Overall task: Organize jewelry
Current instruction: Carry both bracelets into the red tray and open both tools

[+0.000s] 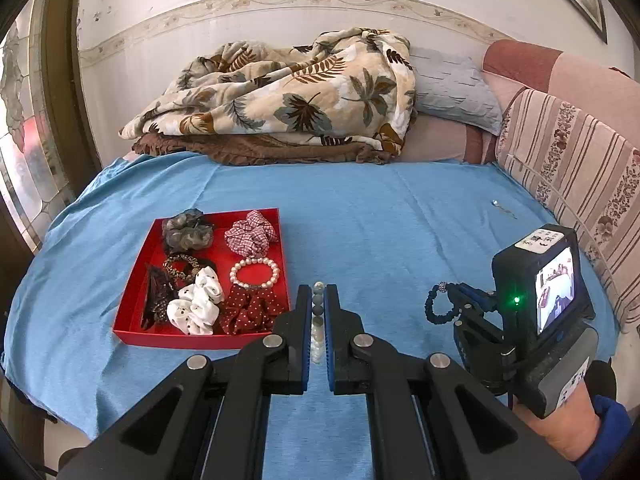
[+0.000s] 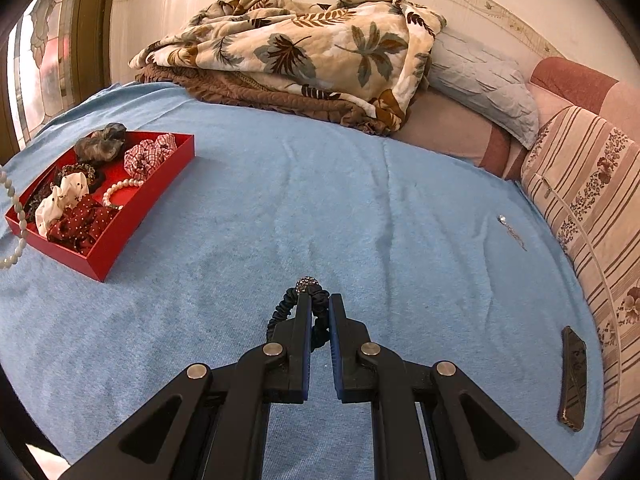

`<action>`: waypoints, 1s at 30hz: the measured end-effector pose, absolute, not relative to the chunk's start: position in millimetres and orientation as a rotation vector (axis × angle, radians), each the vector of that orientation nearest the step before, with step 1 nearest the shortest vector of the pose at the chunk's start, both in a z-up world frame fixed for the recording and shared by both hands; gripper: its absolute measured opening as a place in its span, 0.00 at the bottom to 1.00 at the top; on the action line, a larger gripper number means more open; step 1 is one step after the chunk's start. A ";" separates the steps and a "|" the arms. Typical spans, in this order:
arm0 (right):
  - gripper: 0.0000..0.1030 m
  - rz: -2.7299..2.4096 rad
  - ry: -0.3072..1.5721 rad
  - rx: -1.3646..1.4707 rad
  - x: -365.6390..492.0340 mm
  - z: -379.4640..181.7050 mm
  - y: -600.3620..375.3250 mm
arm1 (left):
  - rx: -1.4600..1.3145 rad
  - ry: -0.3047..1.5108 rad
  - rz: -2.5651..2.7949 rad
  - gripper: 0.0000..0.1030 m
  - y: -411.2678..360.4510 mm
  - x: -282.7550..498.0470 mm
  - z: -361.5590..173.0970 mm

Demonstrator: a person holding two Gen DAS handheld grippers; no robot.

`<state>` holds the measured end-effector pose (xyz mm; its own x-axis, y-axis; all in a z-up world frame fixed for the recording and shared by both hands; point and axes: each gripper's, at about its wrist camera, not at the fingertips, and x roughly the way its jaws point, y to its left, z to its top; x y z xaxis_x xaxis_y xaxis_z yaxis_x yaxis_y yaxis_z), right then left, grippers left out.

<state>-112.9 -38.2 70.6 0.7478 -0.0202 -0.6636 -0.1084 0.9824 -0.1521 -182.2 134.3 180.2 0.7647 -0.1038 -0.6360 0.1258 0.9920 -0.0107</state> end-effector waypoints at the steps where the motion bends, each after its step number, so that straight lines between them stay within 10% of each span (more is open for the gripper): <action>1: 0.09 0.048 0.726 -0.187 -112.8 70.3 -38.1 | 0.030 0.690 -0.124 0.05 135.2 -182.3 179.9; 30: 0.09 0.100 0.685 -0.183 -125.5 69.8 -25.2 | -0.053 0.677 -0.055 0.05 195.8 -173.2 183.2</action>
